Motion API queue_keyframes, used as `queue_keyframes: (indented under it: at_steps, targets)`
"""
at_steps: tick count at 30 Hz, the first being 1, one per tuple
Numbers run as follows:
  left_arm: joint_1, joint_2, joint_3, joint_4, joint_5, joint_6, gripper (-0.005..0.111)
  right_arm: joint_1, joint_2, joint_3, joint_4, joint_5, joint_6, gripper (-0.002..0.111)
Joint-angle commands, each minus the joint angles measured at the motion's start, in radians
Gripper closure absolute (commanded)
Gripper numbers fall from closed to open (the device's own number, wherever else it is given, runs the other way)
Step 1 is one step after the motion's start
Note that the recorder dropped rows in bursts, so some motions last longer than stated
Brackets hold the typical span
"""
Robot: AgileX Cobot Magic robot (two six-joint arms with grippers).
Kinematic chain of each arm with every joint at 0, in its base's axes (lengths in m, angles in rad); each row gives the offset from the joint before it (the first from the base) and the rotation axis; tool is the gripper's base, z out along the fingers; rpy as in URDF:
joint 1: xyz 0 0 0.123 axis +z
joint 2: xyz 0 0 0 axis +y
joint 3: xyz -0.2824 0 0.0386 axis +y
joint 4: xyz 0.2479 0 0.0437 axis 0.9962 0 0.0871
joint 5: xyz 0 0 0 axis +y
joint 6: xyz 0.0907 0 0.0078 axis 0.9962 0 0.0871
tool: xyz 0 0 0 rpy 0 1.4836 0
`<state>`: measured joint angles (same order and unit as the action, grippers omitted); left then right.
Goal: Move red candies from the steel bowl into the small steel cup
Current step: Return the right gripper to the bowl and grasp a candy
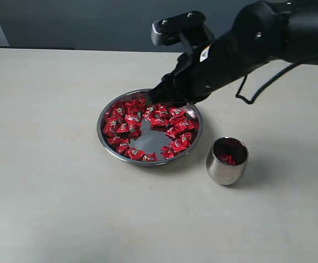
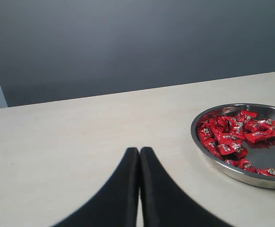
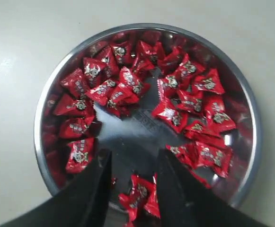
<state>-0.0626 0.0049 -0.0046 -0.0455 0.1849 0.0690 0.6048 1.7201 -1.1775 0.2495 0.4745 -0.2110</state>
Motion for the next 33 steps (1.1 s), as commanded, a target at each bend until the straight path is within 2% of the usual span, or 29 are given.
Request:
queue_keyframes:
  at_steps: [1, 7, 11, 22, 25, 33]
  targets:
    - [0.001, -0.005, 0.005, -0.001, -0.005, -0.001, 0.105, 0.013, 0.137, -0.104, 0.047, 0.047, -0.051, 0.075]
    - [0.001, -0.005, 0.005, -0.001, -0.005, -0.001, 0.105, 0.013, 0.259, -0.202, 0.120, 0.221, -0.136, 0.075]
    - [0.001, -0.005, 0.005, -0.001, -0.005, -0.001, 0.105, 0.013, 0.298, -0.219, 0.186, 0.204, -0.226, 0.075]
    - [0.001, -0.005, 0.005, -0.001, -0.005, -0.001, 0.105, 0.011, 0.359, -0.227, 0.046, -0.021, -0.207, 0.075]
    - [0.001, -0.005, 0.005, -0.001, -0.005, -0.001, 0.105, 0.011, 0.391, -0.241, -0.005, -0.028, -0.160, 0.075]
    - [0.001, -0.005, 0.005, -0.001, -0.005, -0.001, 0.105, 0.011, 0.444, -0.289, -0.291, 0.003, 0.087, 0.075]
